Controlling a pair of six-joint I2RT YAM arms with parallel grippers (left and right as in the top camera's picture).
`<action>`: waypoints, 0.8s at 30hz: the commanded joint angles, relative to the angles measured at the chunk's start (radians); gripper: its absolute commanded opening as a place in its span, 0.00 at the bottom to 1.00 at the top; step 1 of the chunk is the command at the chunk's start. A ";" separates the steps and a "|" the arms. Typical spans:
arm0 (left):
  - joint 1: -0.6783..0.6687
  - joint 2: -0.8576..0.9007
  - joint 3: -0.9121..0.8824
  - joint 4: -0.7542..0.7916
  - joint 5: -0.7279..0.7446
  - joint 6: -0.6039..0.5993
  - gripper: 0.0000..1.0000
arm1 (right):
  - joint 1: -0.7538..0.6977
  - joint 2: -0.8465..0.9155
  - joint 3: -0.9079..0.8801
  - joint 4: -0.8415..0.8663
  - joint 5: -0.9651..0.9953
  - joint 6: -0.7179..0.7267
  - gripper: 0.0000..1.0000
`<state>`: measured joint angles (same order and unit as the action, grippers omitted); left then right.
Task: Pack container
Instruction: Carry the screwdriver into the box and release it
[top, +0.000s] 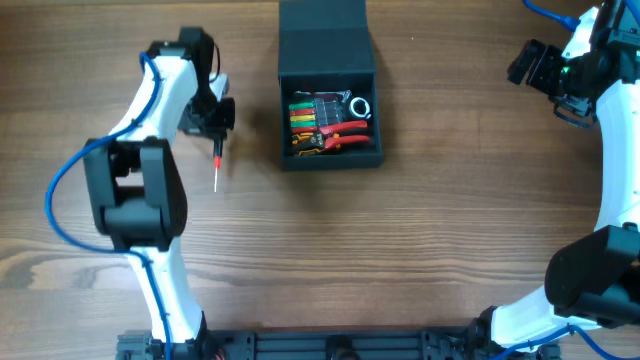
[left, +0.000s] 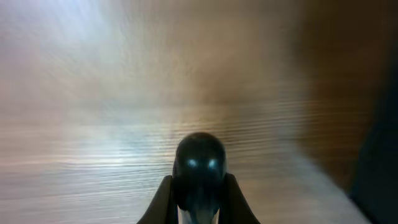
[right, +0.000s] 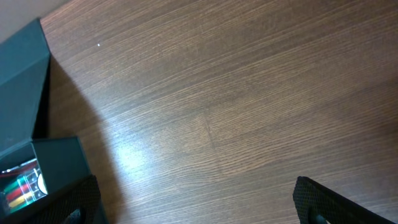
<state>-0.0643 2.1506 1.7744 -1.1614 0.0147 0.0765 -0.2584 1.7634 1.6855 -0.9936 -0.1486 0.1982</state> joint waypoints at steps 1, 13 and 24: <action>-0.086 -0.172 0.099 0.038 -0.021 0.159 0.04 | -0.003 0.013 0.001 0.007 0.010 0.015 1.00; -0.537 -0.218 0.100 0.145 -0.024 0.807 0.04 | -0.003 0.013 0.001 0.004 0.010 0.014 1.00; -0.586 0.027 0.099 0.157 -0.137 0.996 0.04 | -0.003 0.013 0.001 0.002 0.010 0.013 1.00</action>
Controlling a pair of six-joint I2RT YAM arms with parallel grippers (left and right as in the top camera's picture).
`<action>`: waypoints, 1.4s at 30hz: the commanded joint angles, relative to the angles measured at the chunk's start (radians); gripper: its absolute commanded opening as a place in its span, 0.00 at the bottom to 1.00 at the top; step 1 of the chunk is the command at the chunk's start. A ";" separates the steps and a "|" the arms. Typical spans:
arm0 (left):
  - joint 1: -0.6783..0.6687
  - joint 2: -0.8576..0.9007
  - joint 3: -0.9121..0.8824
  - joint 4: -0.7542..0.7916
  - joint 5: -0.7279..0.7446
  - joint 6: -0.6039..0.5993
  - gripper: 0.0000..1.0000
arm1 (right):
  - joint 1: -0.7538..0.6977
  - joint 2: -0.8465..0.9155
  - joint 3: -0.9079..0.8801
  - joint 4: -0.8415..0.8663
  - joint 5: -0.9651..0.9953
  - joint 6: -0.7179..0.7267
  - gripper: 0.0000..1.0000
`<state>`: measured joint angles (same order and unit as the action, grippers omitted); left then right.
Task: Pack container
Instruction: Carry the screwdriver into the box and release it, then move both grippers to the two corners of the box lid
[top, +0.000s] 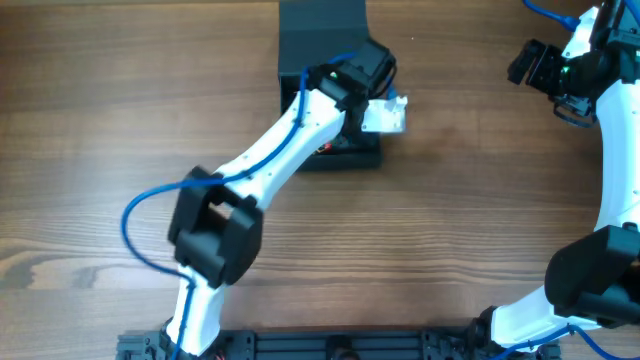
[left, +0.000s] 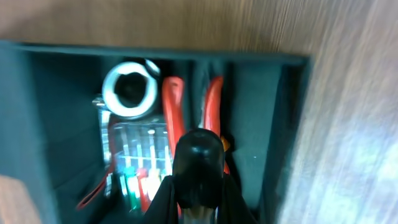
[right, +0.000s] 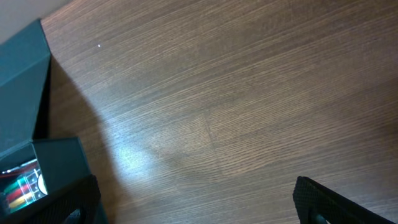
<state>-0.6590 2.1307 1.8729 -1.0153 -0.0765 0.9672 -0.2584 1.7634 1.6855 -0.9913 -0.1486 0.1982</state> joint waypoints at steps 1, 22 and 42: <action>0.012 0.058 0.001 0.019 -0.045 0.123 0.06 | -0.003 0.013 0.001 0.000 0.010 0.013 1.00; 0.146 -0.206 0.045 0.174 -0.114 -0.668 1.00 | -0.003 0.013 0.001 0.006 -0.090 0.039 0.98; 0.764 0.111 0.044 0.481 0.846 -1.461 0.04 | 0.084 0.426 -0.029 0.751 -0.991 0.351 0.04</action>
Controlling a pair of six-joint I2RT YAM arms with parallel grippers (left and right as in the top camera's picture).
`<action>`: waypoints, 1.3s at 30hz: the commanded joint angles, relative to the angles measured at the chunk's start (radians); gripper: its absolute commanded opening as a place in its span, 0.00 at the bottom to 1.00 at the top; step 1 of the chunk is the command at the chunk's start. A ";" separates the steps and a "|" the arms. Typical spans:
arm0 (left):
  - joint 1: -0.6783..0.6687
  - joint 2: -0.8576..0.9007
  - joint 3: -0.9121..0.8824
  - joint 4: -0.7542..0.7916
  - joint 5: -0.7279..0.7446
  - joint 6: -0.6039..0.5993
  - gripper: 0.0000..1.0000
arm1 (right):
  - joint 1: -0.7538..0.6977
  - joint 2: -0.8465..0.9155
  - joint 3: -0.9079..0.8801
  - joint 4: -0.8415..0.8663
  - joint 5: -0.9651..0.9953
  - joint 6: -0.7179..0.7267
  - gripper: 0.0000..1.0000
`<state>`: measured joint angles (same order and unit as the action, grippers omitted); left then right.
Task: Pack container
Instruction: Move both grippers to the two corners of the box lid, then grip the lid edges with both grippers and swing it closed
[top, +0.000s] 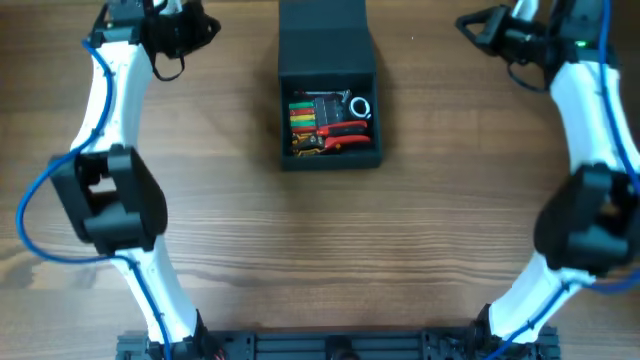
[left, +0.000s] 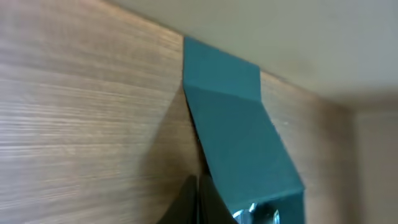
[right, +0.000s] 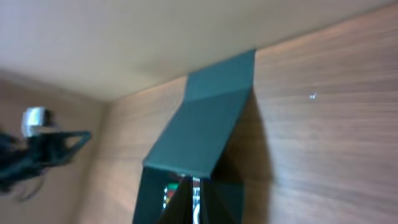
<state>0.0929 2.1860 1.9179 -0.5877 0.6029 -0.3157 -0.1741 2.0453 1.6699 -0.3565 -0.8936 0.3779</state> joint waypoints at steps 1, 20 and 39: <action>0.016 0.082 -0.001 0.071 0.183 -0.198 0.04 | 0.001 0.197 -0.013 0.195 -0.290 0.228 0.04; -0.081 0.332 -0.001 0.181 0.169 -0.356 0.04 | 0.155 0.518 -0.013 0.599 -0.280 0.500 0.04; -0.163 0.346 -0.001 0.563 0.257 -0.482 0.04 | 0.182 0.517 -0.013 1.134 -0.316 0.612 0.04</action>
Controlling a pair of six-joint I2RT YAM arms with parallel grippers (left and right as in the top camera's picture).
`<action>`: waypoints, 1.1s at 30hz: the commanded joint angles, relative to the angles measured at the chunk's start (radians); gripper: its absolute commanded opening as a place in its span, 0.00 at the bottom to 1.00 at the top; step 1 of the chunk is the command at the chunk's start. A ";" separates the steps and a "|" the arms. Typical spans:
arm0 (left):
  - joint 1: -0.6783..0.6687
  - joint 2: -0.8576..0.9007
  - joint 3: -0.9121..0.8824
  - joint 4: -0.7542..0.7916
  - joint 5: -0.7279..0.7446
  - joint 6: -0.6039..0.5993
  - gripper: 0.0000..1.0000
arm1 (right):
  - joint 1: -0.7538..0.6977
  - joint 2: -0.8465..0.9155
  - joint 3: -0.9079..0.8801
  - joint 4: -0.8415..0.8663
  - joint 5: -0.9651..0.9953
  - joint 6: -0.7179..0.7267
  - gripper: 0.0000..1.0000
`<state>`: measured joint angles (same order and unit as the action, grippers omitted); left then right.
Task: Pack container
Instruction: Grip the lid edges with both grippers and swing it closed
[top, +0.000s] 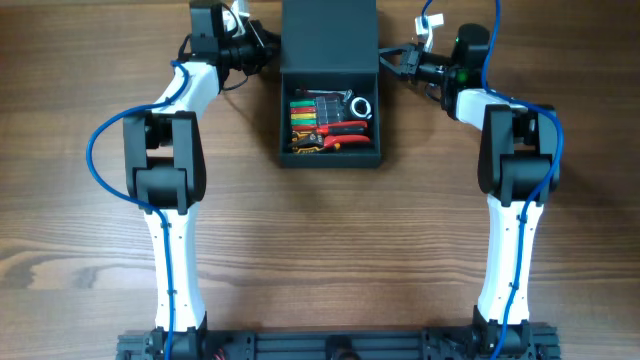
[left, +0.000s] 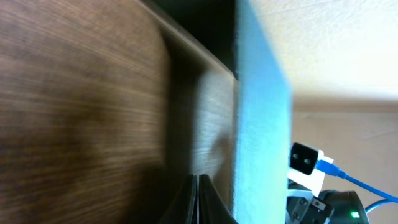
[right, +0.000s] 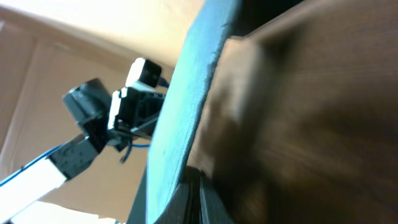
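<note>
The black box (top: 330, 158) stands at the back middle of the table, its lid (top: 328, 35) folded open behind it. Inside lie red pliers (top: 345, 128), coloured screwdrivers (top: 302, 118) and a silver ring (top: 361, 105). My left gripper (top: 266, 54) is shut, its tip at the lid's left edge. My right gripper (top: 388, 55) is shut at the lid's right edge. In the left wrist view the shut left gripper (left: 198, 198) points just beside the raised lid (left: 261, 106). The right wrist view shows the shut right gripper (right: 196, 194) under the lid's edge (right: 186, 106).
Wooden table (top: 320, 260) all round the box. Both arms reach across the back of the table toward each other, with the lid between them. The opposite arm (left: 311, 180) shows past the lid in the left wrist view.
Both grippers stood well off from the box at the back left and back right. Now each is close against a side edge of the open lid, still shut.
My left gripper held a red-tipped screwdriver left of the box while the right gripper stood open at the far right. Then the left gripper was over the box with it. Later both grippers were shut and empty at the back corners; now they flank the lid.
</note>
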<state>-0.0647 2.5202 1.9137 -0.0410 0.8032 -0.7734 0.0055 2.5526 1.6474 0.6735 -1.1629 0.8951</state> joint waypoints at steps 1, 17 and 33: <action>-0.005 0.012 0.003 0.027 0.071 -0.024 0.04 | 0.002 0.010 0.009 0.148 -0.053 0.129 0.04; -0.056 -0.224 0.003 -0.223 0.051 0.274 0.04 | 0.002 -0.003 0.019 0.883 -0.163 0.942 0.05; -0.132 -0.652 0.003 -0.744 -0.304 0.514 0.04 | 0.058 -0.427 0.019 0.710 -0.213 0.904 0.05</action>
<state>-0.1619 1.9495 1.9106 -0.7071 0.6380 -0.3439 0.0292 2.2730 1.6493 1.4689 -1.3258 1.9446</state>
